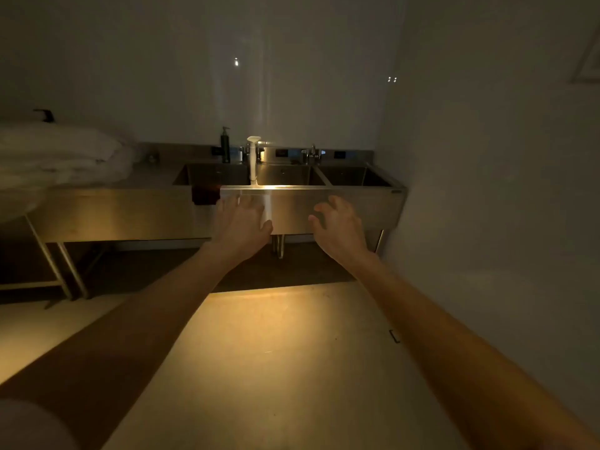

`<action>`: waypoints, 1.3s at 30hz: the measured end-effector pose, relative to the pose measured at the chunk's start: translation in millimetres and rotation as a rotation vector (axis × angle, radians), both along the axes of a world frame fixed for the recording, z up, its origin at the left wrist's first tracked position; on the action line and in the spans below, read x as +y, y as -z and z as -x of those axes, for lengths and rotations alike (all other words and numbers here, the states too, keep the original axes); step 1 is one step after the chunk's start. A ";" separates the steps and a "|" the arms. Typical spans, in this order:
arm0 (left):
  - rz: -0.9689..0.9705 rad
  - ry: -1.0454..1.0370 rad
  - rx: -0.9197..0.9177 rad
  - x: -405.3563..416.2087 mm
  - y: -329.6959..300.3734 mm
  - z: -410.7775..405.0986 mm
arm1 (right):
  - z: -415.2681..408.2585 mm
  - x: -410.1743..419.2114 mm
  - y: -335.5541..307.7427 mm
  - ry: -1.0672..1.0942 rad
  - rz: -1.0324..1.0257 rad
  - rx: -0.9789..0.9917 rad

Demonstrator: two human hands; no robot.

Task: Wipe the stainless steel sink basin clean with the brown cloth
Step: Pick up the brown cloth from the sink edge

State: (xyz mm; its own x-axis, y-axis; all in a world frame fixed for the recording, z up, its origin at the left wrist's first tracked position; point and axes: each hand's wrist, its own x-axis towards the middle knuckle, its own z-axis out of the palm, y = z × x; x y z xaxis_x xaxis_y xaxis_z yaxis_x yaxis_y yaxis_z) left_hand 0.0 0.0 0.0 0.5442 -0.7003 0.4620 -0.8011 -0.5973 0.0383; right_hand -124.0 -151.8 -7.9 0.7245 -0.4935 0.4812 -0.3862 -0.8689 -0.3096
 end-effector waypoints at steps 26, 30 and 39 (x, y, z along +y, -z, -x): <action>-0.147 -0.190 0.131 -179.4 89.6 -143.1 | -161.9 -191.8 85.5 -0.112 -0.193 0.186; -0.150 -0.211 0.145 -191.6 106.6 -165.5 | -188.2 -198.7 99.9 -0.117 -0.177 0.219; -0.135 -0.228 0.279 -204.4 146.3 -250.8 | -283.3 -214.3 143.4 -0.077 -0.199 0.325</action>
State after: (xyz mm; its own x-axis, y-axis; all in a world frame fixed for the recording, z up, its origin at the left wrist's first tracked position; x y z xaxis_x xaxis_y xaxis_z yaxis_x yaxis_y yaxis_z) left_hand 250.8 -204.4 -146.3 0.7850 -0.5908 0.1865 -0.6167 -0.7737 0.1449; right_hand 159.3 -366.2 -151.3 0.8618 -0.4926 0.1211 -0.4282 -0.8345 -0.3468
